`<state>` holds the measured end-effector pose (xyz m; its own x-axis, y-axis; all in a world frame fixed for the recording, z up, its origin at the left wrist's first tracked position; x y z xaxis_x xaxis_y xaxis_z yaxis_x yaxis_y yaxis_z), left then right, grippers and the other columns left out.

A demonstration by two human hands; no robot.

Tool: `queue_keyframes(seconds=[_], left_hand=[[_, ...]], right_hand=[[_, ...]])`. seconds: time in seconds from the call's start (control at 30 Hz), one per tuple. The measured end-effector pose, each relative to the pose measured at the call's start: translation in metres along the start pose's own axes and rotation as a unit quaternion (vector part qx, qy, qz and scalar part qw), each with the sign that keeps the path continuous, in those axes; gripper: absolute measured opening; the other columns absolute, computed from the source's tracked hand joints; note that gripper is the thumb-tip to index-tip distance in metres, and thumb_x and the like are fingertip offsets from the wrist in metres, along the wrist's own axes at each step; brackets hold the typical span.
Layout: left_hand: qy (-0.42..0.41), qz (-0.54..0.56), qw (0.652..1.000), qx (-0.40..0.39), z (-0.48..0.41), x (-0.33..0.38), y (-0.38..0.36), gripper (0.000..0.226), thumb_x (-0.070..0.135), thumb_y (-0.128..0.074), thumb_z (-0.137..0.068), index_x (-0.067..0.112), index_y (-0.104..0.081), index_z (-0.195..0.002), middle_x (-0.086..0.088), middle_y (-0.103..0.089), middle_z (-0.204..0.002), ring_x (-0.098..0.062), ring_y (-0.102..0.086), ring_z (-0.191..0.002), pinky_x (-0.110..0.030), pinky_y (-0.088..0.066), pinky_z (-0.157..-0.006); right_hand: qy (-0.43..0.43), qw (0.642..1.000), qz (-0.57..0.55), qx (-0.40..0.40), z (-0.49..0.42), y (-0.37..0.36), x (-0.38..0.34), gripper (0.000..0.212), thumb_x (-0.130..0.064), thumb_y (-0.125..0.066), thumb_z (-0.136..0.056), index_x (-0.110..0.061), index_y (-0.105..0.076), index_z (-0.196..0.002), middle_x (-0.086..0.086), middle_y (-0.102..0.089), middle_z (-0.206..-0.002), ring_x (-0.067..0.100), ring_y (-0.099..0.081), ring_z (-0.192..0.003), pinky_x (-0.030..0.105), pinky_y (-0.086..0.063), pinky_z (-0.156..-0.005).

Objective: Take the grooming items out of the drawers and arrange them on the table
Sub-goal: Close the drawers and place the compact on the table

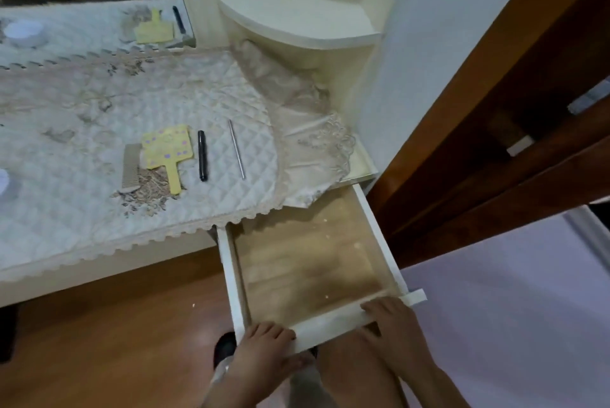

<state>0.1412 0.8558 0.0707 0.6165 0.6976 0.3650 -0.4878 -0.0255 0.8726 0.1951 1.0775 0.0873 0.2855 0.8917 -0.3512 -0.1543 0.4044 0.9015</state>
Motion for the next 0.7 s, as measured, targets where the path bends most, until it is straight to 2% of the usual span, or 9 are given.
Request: queue_keyframes(seconds=[0.13,0.2,0.23,0.3,0.37,0.47,0.57,0.63,0.7], left_hand=[[0.006,-0.013,1.0,0.005,0.004,-0.003,-0.002,0.031,0.056,-0.037,-0.058,0.038,-0.046,-0.081,0.024,-0.064,-0.064,0.004,-0.061,-0.061,-0.018,-0.031,-0.068],[0.006,-0.018,1.0,0.005,0.004,-0.009,-0.006,0.035,0.062,-0.041,-0.061,0.037,-0.054,-0.081,0.024,-0.064,-0.072,0.002,-0.059,-0.071,-0.02,-0.029,-0.071],[0.011,-0.016,1.0,0.01,0.003,-0.012,-0.006,0.036,0.064,-0.043,-0.06,0.037,-0.057,-0.079,0.023,-0.065,-0.075,0.001,-0.056,-0.076,-0.02,-0.028,-0.072],[0.022,-0.009,0.999,0.036,0.001,-0.013,0.0,0.036,0.064,-0.05,-0.057,0.037,-0.056,-0.08,0.024,-0.066,-0.078,0.0,-0.046,-0.085,-0.02,-0.029,-0.074],[0.037,-0.001,0.997,0.064,-0.004,-0.014,0.009,0.046,0.062,-0.067,-0.048,0.038,-0.052,-0.085,0.024,-0.066,-0.081,-0.001,-0.042,-0.09,-0.018,-0.033,-0.077],[0.07,-0.018,0.993,0.095,-0.017,-0.023,0.026,0.07,0.05,-0.084,-0.033,0.036,-0.052,-0.093,0.019,-0.067,-0.09,-0.007,-0.042,-0.099,-0.026,-0.031,-0.084],[0.094,-0.054,0.987,0.117,-0.033,-0.035,0.044,0.08,0.037,-0.087,-0.033,0.029,-0.058,-0.106,0.01,-0.061,-0.11,-0.016,-0.041,-0.112,-0.03,-0.026,-0.095],[0.103,-0.067,0.983,0.14,-0.046,-0.045,0.057,0.086,0.033,-0.087,-0.036,0.025,-0.054,-0.115,0.004,-0.051,-0.122,-0.021,-0.038,-0.118,-0.034,-0.022,-0.103],[0.123,-0.067,0.975,0.171,-0.062,-0.059,0.071,0.092,0.028,-0.088,-0.038,0.02,-0.051,-0.122,-0.003,-0.052,-0.129,-0.026,-0.037,-0.122,-0.035,-0.013,-0.111]], right_hand=[[0.037,0.997,0.06,0.019,-0.003,0.003,0.008,0.031,-0.044,-0.06,-0.05,-0.031,-0.069,-0.077,-0.015,-0.07,-0.077,0.007,-0.069,-0.073,0.024,-0.055,-0.063],[0.048,0.995,0.086,0.017,-0.008,0.003,0.009,0.032,-0.048,-0.053,-0.056,-0.031,-0.069,-0.079,-0.015,-0.07,-0.078,0.008,-0.068,-0.074,0.027,-0.056,-0.064],[0.056,0.994,0.091,0.018,-0.011,0.004,0.009,0.034,-0.05,-0.056,-0.057,-0.031,-0.068,-0.083,-0.014,-0.071,-0.081,0.01,-0.068,-0.076,0.029,-0.056,-0.064],[0.063,0.994,0.09,0.02,-0.02,0.007,0.006,0.046,-0.05,-0.074,-0.051,-0.029,-0.066,-0.091,-0.01,-0.071,-0.088,0.014,-0.068,-0.082,0.033,-0.056,-0.067],[0.075,0.992,0.102,0.031,-0.034,0.011,0.001,0.067,-0.049,-0.086,-0.038,-0.026,-0.063,-0.097,-0.005,-0.072,-0.092,0.017,-0.069,-0.085,0.035,-0.057,-0.07],[0.089,0.987,0.127,0.042,-0.063,0.023,-0.013,0.09,-0.051,-0.087,-0.033,-0.022,-0.05,-0.109,0.002,-0.072,-0.101,0.02,-0.061,-0.098,0.037,-0.056,-0.074],[0.076,0.988,0.135,0.028,-0.093,0.031,-0.025,0.097,-0.05,-0.087,-0.032,-0.019,-0.051,-0.116,0.007,-0.067,-0.114,0.021,-0.041,-0.11,0.044,-0.054,-0.082],[0.075,0.987,0.144,0.022,-0.115,0.036,-0.035,0.101,-0.049,-0.088,-0.031,-0.018,-0.05,-0.12,0.008,-0.063,-0.122,0.023,-0.037,-0.115,0.047,-0.051,-0.087],[0.08,0.984,0.157,0.032,-0.137,0.042,-0.046,0.109,-0.049,-0.088,-0.029,-0.018,-0.047,-0.125,0.01,-0.058,-0.129,0.025,-0.035,-0.121,0.049,-0.047,-0.092]])
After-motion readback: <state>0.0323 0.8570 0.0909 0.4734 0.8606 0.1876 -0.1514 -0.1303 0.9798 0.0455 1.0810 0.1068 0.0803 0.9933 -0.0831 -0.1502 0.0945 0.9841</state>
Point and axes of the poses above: each hand's wrist, its own z-axis away from the middle knuckle, its own y-axis out of the back of the hand, x = y × z, the point moved 4 cm from there along -z, towards the middle knuckle
